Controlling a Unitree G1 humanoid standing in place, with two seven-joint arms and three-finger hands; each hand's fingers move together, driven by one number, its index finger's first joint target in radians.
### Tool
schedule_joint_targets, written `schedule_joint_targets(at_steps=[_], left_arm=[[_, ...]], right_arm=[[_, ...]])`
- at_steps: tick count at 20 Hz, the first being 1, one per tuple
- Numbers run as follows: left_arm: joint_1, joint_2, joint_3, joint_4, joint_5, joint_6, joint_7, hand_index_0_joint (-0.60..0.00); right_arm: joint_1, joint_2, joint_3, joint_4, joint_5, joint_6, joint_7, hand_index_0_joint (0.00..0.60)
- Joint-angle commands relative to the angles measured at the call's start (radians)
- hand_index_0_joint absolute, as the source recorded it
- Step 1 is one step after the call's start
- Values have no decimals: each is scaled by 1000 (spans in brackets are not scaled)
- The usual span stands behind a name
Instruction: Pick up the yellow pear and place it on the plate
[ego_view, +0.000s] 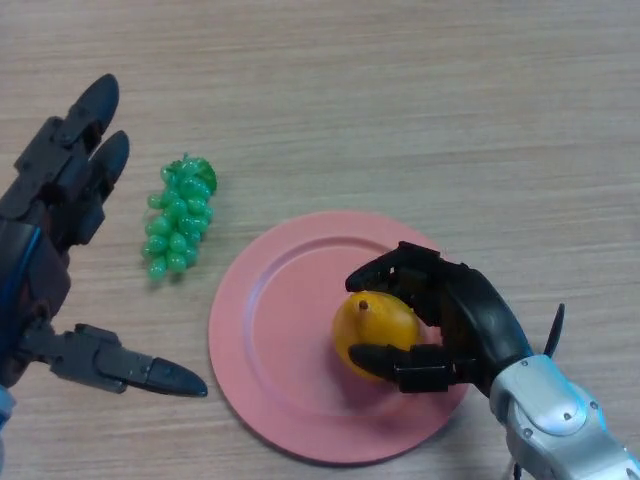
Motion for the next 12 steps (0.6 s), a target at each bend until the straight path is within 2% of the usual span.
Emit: schedule_joint_targets(at_steps=[1, 2, 3, 4, 8, 12], left_arm=[[-16, 28, 65, -47, -47, -111, -15, 0], [-16, 28, 65, -45, -42, -115, -14, 0], [-17, 28, 64, -46, -43, -113, -13, 0], [-17, 29, 62, -55, -50, -103, -16, 0], [-21, 24, 39, -41, -36, -136, -5, 0], [-47, 35, 13, -53, -27, -95, 12, 0]], right_arm=[[-48, 0, -25, -58, -6, -71, 15, 401], [-52, 0, -25, -58, -24, -66, 25, 249], [-55, 0, -28, -65, -38, -63, 32, 151], [-59, 0, -38, -100, -50, -51, 37, 0], [-63, 0, -109, -214, -5, -16, 6, 0], [-25, 0, -240, -410, 38, 49, 42, 0]])
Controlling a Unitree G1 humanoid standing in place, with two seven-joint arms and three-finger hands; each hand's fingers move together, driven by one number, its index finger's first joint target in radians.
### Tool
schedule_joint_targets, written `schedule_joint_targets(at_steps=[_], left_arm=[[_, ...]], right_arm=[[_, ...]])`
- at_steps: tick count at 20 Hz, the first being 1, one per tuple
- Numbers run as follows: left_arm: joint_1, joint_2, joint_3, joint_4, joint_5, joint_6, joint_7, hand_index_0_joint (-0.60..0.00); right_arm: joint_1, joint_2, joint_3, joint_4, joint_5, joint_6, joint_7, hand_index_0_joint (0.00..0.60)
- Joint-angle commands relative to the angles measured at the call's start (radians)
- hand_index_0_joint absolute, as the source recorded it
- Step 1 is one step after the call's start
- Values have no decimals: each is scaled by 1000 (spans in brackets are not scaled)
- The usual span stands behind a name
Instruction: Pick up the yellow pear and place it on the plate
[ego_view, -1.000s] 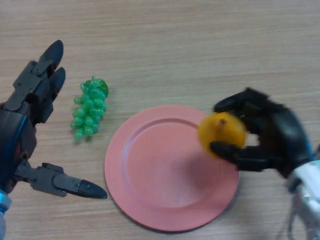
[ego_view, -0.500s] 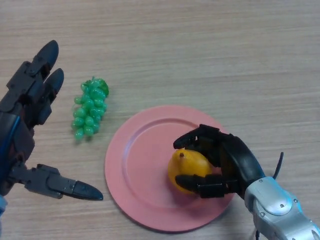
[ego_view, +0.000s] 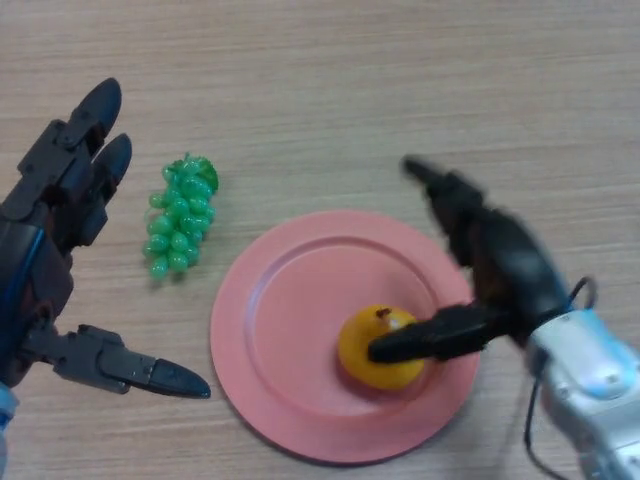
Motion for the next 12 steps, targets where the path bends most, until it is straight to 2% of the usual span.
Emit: schedule_joint_targets(at_steps=[1, 5, 8, 10, 12], left_arm=[[-35, 36, 20, -54, -31, -88, 18, 0], [-42, 42, 15, -58, -24, -62, 3, 0], [-55, 36, -13, -40, -20, -85, 19, 0], [-72, 50, -12, -60, -40, -22, 10, 0], [-86, 49, -18, -74, -50, 22, 29, 0]], right_arm=[[1, -6, -99, -152, 52, -47, 33, 0], [114, -58, -194, -387, 48, -1, 96, 0], [187, -65, -256, -489, 38, 4, 149, 0], [202, -65, -289, -544, 45, 36, 155, 0], [210, -67, -283, -578, 3, 40, 176, 0]])
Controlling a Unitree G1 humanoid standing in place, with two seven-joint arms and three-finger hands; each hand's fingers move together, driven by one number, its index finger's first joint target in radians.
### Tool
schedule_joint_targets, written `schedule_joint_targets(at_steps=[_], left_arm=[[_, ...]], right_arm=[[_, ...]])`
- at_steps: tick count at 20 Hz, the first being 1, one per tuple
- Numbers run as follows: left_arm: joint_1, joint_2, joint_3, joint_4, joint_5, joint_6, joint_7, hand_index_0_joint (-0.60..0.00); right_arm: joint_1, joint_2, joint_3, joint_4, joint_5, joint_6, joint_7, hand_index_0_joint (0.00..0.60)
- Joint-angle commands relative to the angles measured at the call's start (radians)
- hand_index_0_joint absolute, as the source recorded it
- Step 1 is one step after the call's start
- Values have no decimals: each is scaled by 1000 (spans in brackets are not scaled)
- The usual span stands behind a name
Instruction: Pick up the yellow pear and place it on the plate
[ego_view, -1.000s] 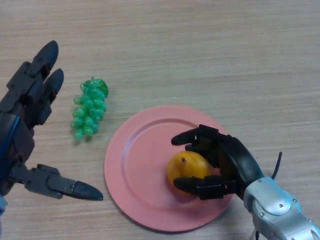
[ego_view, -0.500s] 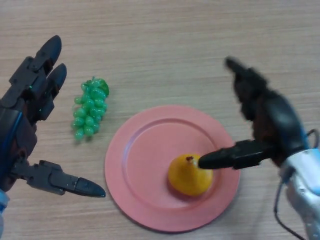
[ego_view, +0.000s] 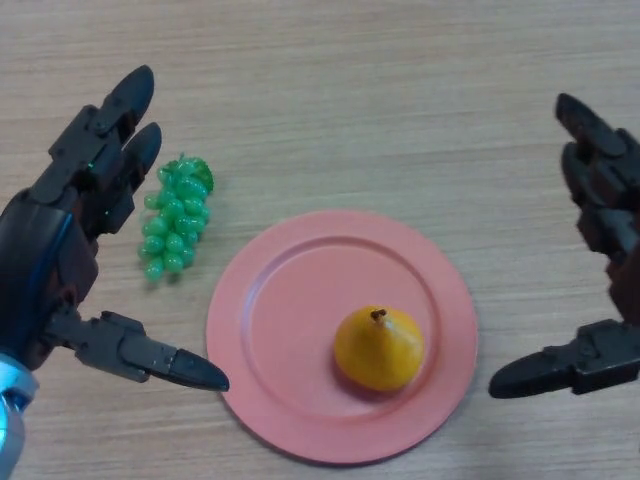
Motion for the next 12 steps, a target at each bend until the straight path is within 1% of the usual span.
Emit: schedule_joint_targets(at_steps=[1, 5, 8, 10, 12], left_arm=[[-36, 23, 26, -73, -54, -68, 41, 0], [-39, 20, 11, -51, -62, -91, 54, 0], [-45, 12, -8, -13, -54, -161, 79, 0], [-42, 13, -11, -15, -55, -166, 82, 0], [-33, 21, 3, -38, -58, -128, 62, 0]], right_arm=[[-10, -17, -38, -74, -33, -131, 29, 0], [-3, -16, -49, -98, -55, -120, 53, 0], [-12, -16, -49, -105, -56, -98, 57, 0], [-3, -13, -38, -103, -63, -104, 60, 0], [-5, -10, -30, -124, -50, -75, 56, 0]])
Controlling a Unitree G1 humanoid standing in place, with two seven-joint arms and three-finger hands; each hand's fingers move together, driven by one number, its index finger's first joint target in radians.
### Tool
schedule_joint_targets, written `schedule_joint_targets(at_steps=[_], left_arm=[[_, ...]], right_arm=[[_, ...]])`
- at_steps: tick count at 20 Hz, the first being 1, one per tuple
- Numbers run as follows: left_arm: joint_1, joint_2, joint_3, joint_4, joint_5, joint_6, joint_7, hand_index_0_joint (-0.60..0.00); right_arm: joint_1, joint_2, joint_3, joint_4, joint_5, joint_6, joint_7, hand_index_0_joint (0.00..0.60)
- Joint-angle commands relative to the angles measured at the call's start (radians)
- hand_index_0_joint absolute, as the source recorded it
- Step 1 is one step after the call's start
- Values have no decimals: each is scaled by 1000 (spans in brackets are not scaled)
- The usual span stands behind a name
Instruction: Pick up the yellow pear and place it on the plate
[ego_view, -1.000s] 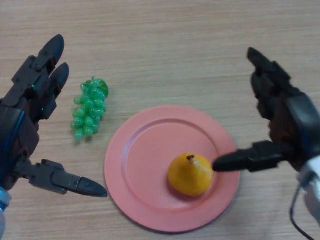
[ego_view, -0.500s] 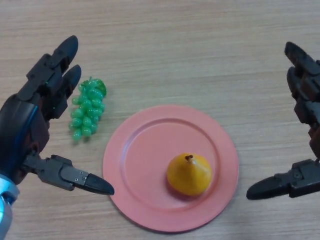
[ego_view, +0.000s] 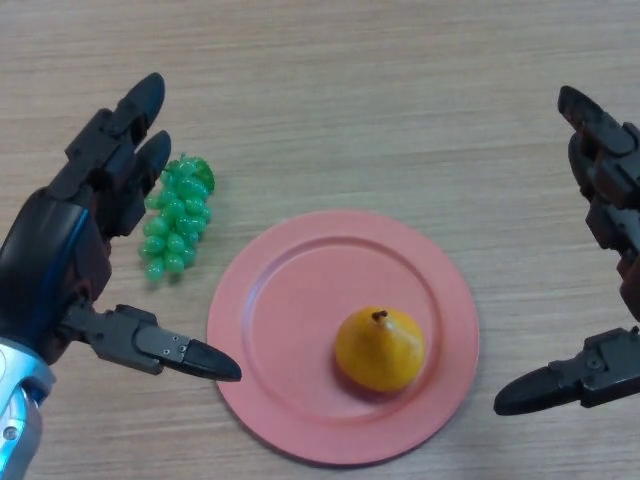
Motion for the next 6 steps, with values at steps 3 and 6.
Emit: schedule_joint_targets(at_steps=[3, 6], left_arm=[[-5, 21, 64, -63, -30, -162, 6, 0], [1, 26, 107, -87, -51, -139, 4, 0]], right_arm=[[-17, -9, -8, -83, 10, -58, -1, 0], [-18, -5, 25, -81, 3, -71, -5, 0]])
